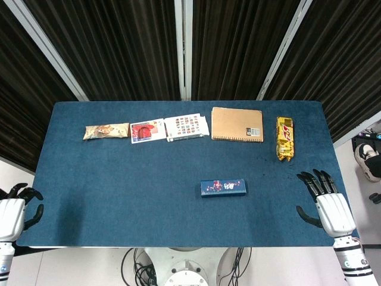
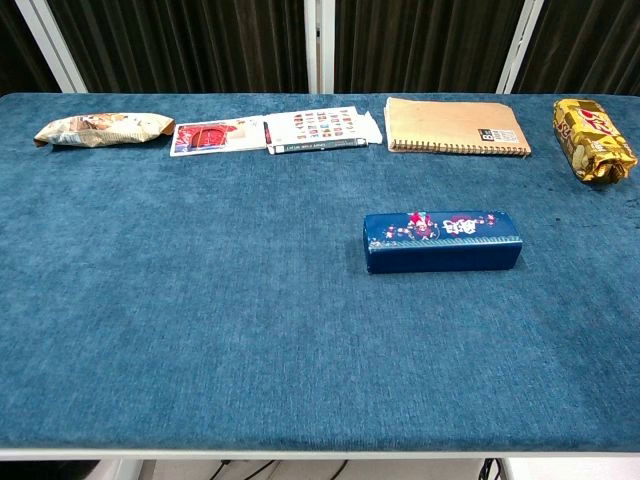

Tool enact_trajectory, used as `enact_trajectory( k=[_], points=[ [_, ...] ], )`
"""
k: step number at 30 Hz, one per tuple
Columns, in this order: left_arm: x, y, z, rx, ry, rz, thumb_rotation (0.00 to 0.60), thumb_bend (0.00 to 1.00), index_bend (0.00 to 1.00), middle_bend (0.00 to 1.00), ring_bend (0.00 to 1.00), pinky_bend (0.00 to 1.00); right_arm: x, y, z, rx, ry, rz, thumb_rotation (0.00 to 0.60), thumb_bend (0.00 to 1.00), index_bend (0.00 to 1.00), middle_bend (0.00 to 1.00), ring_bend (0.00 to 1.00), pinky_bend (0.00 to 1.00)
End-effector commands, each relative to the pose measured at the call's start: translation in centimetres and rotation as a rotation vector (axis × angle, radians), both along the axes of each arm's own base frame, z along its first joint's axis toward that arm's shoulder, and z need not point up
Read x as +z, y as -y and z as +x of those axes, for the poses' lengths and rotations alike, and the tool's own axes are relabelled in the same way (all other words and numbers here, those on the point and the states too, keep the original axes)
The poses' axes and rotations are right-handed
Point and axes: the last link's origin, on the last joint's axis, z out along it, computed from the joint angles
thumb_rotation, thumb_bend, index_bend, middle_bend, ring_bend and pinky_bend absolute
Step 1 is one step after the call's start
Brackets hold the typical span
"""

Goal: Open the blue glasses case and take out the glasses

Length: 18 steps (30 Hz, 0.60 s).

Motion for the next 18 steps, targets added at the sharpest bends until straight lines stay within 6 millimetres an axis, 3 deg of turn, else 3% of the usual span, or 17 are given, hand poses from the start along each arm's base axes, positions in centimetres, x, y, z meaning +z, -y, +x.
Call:
enact_trajectory(
  k=[1, 8, 18],
  points=[
    [0.0, 0.0, 0.0, 0.0, 0.001, 0.0, 0.6, 0.4, 0.49, 0.41, 0.21, 0.52, -0.1, 0.1, 0.1, 0.006, 0.0, 0.003, 0.6, 0.24, 0.12, 0.13, 0.0, 0.0],
    [0.0, 0.0, 0.0, 0.0, 0.001, -0.001, 0.6, 0.4, 0.49, 0.41, 0.21, 0.52, -1.2, 0.9, 1.2, 0.04, -0.011, 0.052, 0.6, 0.24, 0.12, 0.13, 0.0, 0.0],
    [0.0, 0.0, 0.0, -0.001, 0.001, 0.001, 0.6, 0.4, 0.49, 0.41, 0.21, 0.52, -7.7, 5.5, 4.3, 0.098, -0.097, 0.234, 0.6, 0.16, 0.11, 0.1, 0.0, 0.0]
  ],
)
